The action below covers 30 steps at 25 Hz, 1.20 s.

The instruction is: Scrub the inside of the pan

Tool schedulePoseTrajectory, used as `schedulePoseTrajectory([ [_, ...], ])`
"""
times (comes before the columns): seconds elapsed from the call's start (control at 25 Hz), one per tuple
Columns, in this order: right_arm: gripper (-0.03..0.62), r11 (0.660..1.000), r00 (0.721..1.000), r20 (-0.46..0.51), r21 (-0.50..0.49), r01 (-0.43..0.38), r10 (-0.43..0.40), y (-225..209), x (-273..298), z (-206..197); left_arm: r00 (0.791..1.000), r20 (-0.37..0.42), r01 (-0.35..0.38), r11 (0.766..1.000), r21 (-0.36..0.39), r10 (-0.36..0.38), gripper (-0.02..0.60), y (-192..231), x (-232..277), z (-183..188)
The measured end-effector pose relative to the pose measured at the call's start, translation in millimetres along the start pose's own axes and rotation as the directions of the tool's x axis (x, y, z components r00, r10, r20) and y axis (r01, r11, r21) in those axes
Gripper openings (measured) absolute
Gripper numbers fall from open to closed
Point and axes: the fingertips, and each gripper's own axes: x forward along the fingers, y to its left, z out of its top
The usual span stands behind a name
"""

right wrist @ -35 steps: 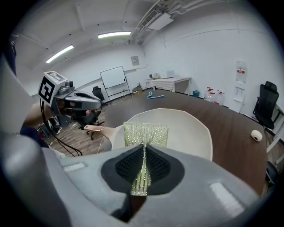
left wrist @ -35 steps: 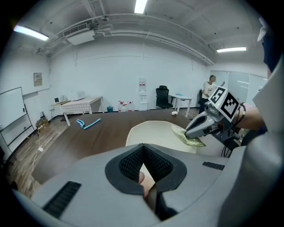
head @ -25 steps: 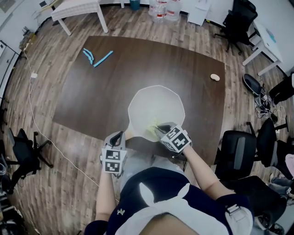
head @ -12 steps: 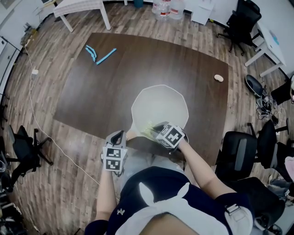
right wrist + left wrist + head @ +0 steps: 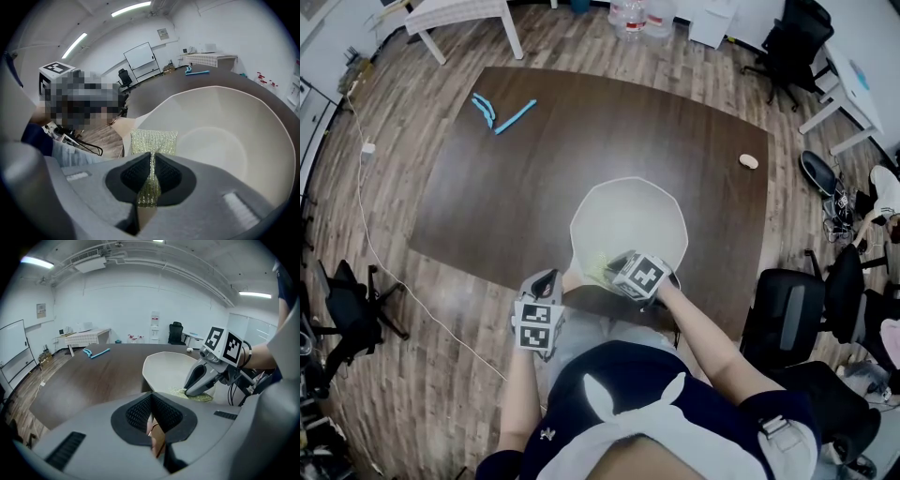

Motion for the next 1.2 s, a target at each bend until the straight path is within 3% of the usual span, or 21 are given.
schedulePoseTrajectory([
  [0.44, 0.037, 0.997, 0.998, -0.004, 0.046, -0.069, 0.069, -18, 17, 14, 1.0, 0.007, -0.01, 1.0, -0.021, 0.01, 0.003, 9, 15, 8],
  [1.2, 0.04, 0.998, 0.998, 0.012, -0.003, -0.068, 0.068, -41, 37, 44, 0.999, -0.032, 0.022, 0.998, -0.055, -0.024, 0.003, 17, 41, 19],
])
